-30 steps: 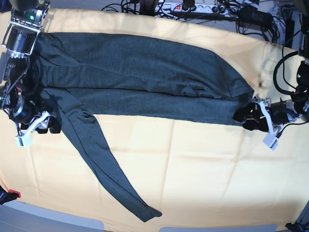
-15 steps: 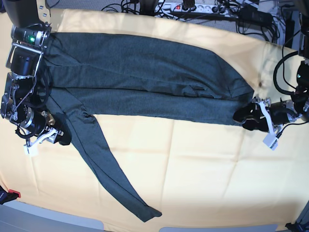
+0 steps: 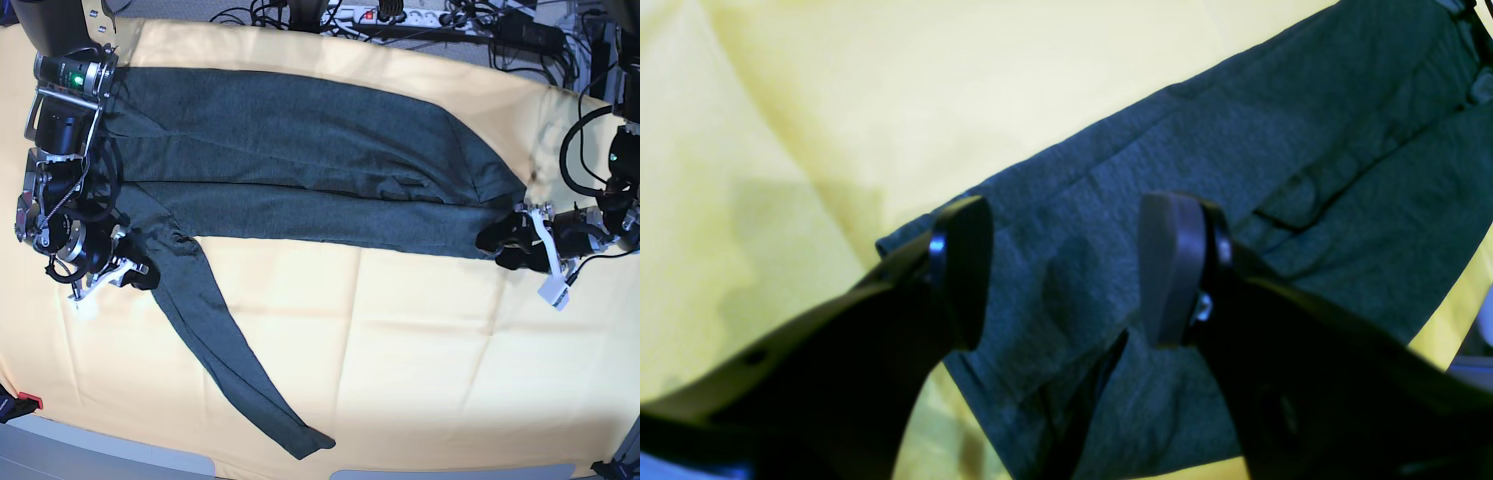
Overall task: Fold the T-shirt properly
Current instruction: 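Move the right gripper to the loose sleeve's base and grasp it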
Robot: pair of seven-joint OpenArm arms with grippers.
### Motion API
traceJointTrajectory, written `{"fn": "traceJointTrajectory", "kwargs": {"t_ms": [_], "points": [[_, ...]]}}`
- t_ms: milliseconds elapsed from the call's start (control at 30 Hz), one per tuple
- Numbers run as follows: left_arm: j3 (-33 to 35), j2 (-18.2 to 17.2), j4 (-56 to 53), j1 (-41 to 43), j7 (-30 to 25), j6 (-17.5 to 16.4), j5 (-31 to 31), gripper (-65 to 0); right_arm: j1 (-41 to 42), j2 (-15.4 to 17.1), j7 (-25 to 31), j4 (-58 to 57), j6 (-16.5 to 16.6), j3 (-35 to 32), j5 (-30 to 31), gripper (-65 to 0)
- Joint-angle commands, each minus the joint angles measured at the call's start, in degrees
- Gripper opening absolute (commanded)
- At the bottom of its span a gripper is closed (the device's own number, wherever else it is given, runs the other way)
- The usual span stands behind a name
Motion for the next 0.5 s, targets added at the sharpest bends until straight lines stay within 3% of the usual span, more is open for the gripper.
{"fn": "traceJointTrajectory", "kwargs": {"t_ms": [0,233,467], "points": [[-0.8,-1.2,0.7,-1.1,-1.1,-0.4,-1.2,-29.0,1.5,0.9,1.4,0.8,0.3,0.1,0.0,-65.0],[-0.8,0.1,0.7,-1.1,-1.3,-0.4,-1.2,-29.0,1.3,0.9,1.6,5.4,0.3,0.1,0.0,-65.0],[-0.8,0.4,0.7,-1.1,-1.3,-0.4,-1.2,-29.0,-6.5,0.9,1.2,23.0,0.3,0.1,0.2,-65.0]]}}
